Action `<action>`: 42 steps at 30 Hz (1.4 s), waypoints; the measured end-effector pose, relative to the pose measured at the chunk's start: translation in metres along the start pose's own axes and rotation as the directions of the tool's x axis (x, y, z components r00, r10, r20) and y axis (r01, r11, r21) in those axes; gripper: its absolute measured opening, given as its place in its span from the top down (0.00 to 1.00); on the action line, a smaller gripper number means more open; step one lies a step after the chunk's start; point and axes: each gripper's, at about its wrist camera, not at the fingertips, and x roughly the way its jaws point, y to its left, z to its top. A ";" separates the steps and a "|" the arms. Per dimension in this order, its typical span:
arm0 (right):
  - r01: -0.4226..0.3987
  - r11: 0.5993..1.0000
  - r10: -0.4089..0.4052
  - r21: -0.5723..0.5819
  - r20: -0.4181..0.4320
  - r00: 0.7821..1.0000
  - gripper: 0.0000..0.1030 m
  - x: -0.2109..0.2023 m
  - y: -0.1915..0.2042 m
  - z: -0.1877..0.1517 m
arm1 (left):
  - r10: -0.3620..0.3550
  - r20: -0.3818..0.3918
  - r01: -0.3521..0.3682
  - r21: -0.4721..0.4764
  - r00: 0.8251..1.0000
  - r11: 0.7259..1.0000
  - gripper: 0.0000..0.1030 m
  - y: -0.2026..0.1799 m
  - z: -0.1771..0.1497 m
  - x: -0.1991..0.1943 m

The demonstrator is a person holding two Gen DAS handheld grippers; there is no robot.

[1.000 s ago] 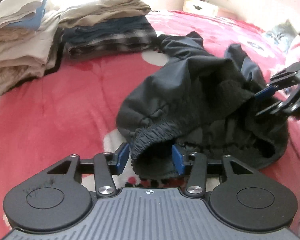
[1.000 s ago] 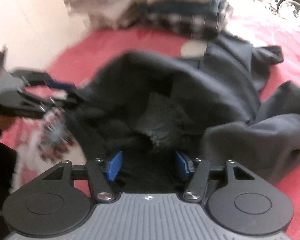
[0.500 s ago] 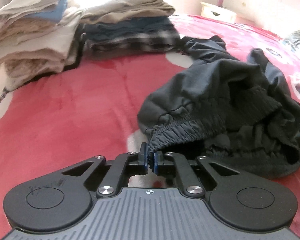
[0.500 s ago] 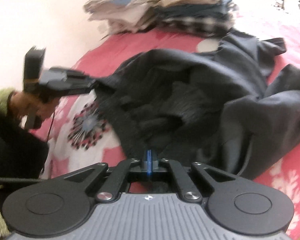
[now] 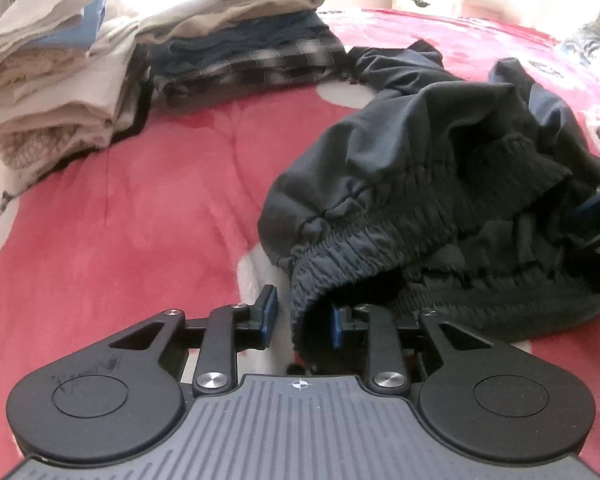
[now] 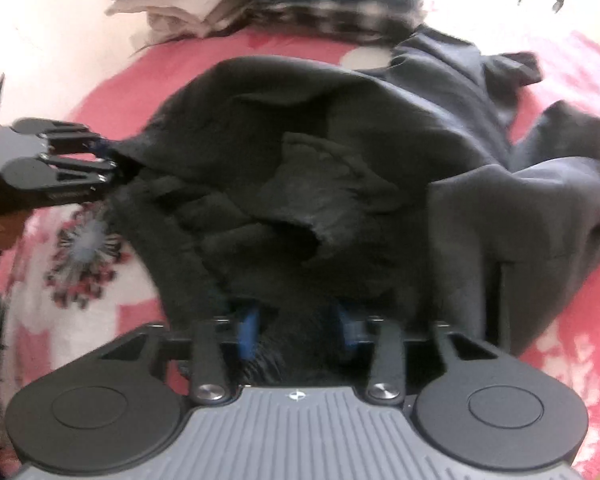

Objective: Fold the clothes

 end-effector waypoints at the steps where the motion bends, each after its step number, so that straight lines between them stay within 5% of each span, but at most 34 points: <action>1: -0.007 1.000 0.007 0.018 0.009 1.000 0.89 -0.004 0.000 -0.002 | 0.003 0.009 -0.003 0.004 1.000 1.000 0.78 -0.001 0.000 0.000; 4: -0.009 1.000 0.007 0.027 0.058 0.998 0.91 -0.023 0.005 -0.012 | 0.013 0.032 -0.013 -0.018 0.999 1.000 0.92 0.002 0.001 0.000; 10: -0.076 0.997 0.078 -0.029 0.084 0.993 0.91 -0.050 0.022 -0.035 | 0.023 0.039 -0.021 -0.044 0.999 0.999 0.92 0.006 -0.001 0.000; 19: -0.041 0.995 0.041 -0.095 -0.005 0.999 0.91 -0.064 0.007 -0.064 | 0.022 0.042 -0.021 -0.013 0.999 1.000 0.93 0.002 -0.006 -0.014; 24: -0.024 0.989 0.014 -0.149 -0.068 0.998 0.94 -0.076 -0.001 -0.077 | -0.038 -0.002 0.038 0.115 0.999 0.993 0.93 -0.007 -0.018 -0.028; 31: -0.039 0.987 0.025 -0.159 -0.090 0.996 0.92 -0.088 -0.011 -0.082 | -0.110 -0.058 0.123 0.318 0.992 0.940 0.91 -0.021 -0.036 -0.046; 35: -0.032 0.976 0.019 -0.217 -0.062 0.998 0.74 -0.101 -0.016 -0.077 | -0.148 -0.058 0.159 0.379 0.987 0.912 0.87 -0.014 -0.036 -0.058; 39: 0.006 0.949 -0.023 -0.314 -0.049 0.999 0.58 -0.108 -0.016 -0.072 | -0.157 -0.080 0.176 0.420 0.984 0.890 0.71 -0.008 -0.035 -0.062; 42: 0.000 0.958 -0.013 -0.287 -0.043 0.999 0.52 -0.104 -0.016 -0.065 | -0.162 -0.093 0.184 0.341 0.982 0.922 0.66 -0.005 -0.031 -0.057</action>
